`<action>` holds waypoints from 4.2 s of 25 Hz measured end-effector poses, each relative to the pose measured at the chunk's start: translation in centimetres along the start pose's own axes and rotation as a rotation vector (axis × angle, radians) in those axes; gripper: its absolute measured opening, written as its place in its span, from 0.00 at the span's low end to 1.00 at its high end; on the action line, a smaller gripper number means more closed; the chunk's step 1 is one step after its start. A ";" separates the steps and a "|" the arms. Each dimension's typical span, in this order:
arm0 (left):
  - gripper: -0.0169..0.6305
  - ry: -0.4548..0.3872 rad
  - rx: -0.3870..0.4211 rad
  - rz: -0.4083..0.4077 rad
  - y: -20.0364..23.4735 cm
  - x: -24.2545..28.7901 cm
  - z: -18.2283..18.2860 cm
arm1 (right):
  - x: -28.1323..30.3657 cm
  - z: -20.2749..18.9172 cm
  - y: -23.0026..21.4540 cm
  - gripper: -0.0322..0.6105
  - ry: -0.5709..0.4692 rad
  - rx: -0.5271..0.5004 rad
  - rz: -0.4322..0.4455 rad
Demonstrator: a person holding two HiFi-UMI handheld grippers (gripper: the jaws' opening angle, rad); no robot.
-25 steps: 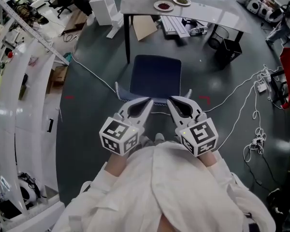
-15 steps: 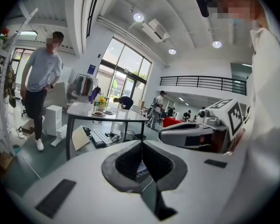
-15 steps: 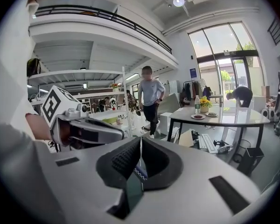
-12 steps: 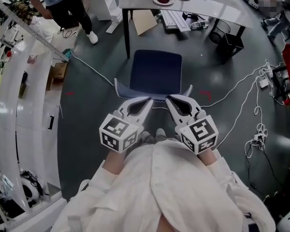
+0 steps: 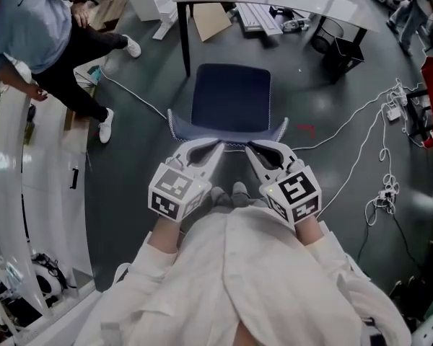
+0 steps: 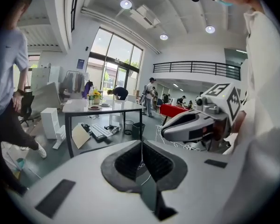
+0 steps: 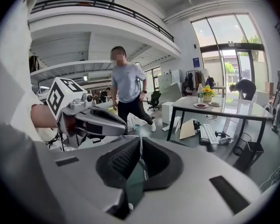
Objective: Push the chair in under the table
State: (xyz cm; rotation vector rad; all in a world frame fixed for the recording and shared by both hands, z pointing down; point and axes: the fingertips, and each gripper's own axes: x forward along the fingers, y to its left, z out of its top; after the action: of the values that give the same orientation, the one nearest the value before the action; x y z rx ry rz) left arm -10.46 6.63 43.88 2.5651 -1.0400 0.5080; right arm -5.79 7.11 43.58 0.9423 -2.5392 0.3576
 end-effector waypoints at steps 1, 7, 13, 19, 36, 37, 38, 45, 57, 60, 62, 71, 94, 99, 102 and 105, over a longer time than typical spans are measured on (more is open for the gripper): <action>0.05 0.008 0.004 0.003 0.2 0.0 -0.3 | 0.3 -0.4 0.1 0.10 0.018 -0.004 0.007; 0.05 0.067 0.078 0.018 1.6 0.5 -1.7 | 1.9 -1.4 0.5 0.11 0.067 -0.003 0.023; 0.05 0.095 0.131 0.028 2.5 0.9 -2.9 | 3.0 -2.1 0.9 0.11 0.099 -0.020 0.019; 0.05 0.145 0.188 0.034 3.4 1.0 -4.4 | 3.4 -2.6 0.8 0.11 0.103 -0.048 -0.023; 0.32 0.338 0.331 0.046 5.6 2.7 -8.8 | 5.0 -6.4 -1.2 0.31 0.239 -0.205 -0.090; 0.32 0.345 0.339 0.050 5.8 2.8 -9.0 | 5.0 -6.6 -1.3 0.31 0.249 -0.230 -0.101; 0.32 0.352 0.348 0.055 6.0 3.0 -9.2 | 5.0 -6.8 -1.5 0.31 0.262 -0.260 -0.113; 0.32 0.396 0.419 0.046 6.4 3.9 -9.8 | 6.0 -8.2 -1.7 0.31 0.320 -0.344 -0.102; 0.31 0.404 0.419 0.035 6.8 4.1 -9.9 | 6.4 -8.3 -2.6 0.27 0.356 -0.372 -0.158; 0.31 0.403 0.417 0.036 6.9 4.0 -9.8 | 6.4 -8.1 -2.6 0.27 0.356 -0.354 -0.166; 0.31 0.397 0.413 0.033 6.9 4.0 -9.8 | 6.4 -8.1 -2.5 0.27 0.354 -0.343 -0.170; 0.31 0.374 0.374 0.000 7.6 3.9 -9.5 | 6.9 -7.6 -2.7 0.27 0.337 -0.296 -0.197; 0.31 0.376 0.374 -0.026 10.1 4.8 -8.6 | 8.9 -6.2 -3.8 0.28 0.346 -0.230 -0.217; 0.31 0.367 0.385 -0.027 11.2 5.8 -7.5 | 9.7 -5.4 -5.2 0.28 0.337 -0.227 -0.218; 0.31 0.367 0.386 -0.029 11.7 6.2 -7.1 | 10.1 -5.0 -5.8 0.28 0.340 -0.226 -0.223; 0.31 0.360 0.393 -0.025 11.9 6.8 -6.8 | 10.4 -4.8 -6.4 0.28 0.333 -0.233 -0.237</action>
State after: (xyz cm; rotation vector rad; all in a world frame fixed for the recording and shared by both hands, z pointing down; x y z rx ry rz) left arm -15.82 -2.67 54.83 2.6561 -0.8435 1.2206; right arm -7.27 -1.66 53.21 0.9869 -2.0890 0.1299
